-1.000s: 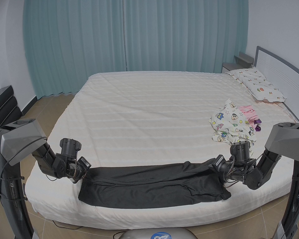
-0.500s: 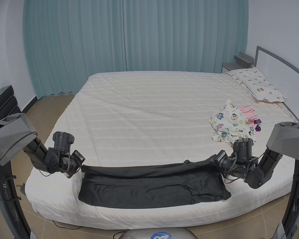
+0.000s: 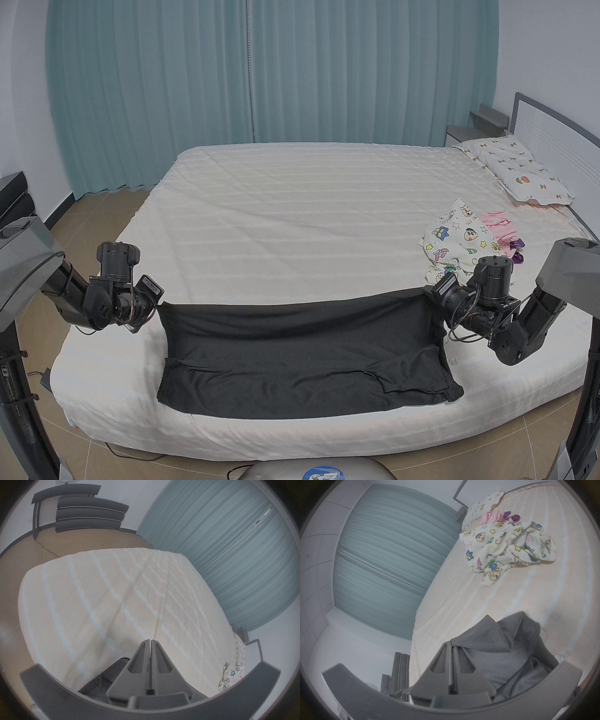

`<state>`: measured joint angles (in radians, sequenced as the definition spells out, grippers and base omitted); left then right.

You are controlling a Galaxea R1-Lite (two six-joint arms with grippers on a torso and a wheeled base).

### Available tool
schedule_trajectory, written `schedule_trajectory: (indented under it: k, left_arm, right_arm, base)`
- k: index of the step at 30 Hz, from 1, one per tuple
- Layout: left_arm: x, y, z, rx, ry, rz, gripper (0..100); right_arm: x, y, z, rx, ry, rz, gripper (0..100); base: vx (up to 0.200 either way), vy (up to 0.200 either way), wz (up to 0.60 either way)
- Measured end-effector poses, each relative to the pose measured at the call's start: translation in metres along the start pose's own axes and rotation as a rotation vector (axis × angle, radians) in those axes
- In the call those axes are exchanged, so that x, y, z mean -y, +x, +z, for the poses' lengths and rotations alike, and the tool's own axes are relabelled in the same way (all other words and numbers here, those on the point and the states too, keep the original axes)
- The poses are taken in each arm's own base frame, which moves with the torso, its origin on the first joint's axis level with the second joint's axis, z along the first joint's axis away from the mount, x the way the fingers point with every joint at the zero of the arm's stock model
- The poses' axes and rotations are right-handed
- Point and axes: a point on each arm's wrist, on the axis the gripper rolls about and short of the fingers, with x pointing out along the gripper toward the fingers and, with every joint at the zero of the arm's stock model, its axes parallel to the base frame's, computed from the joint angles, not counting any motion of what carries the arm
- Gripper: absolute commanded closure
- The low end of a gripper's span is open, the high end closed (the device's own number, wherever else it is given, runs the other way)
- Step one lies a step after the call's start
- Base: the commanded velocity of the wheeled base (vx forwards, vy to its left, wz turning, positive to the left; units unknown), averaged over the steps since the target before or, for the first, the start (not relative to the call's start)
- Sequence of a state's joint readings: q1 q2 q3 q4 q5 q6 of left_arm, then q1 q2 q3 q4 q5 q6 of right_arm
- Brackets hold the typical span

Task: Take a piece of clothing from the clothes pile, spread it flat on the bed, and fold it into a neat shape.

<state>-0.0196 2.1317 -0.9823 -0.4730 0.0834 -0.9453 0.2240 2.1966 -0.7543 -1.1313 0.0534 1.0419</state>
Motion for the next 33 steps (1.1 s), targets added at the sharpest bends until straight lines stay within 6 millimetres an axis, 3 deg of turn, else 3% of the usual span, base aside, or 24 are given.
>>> schedule_trajectory:
  k: [14,33]
  left_arm:
    - [0.008,0.007,0.005,0.020,-0.025,-0.026,100]
    - [-0.026,0.002,-0.023,-0.078,0.056,0.094,100]
  right_arm:
    - [0.010,0.019,0.003,0.051,-0.059,0.053,100]
    - [0.049,-0.006,-0.027,-0.080,-0.216,-0.088,100]
  base:
    - [0.000,0.000,0.00]
    - [0.000,0.000,0.00]
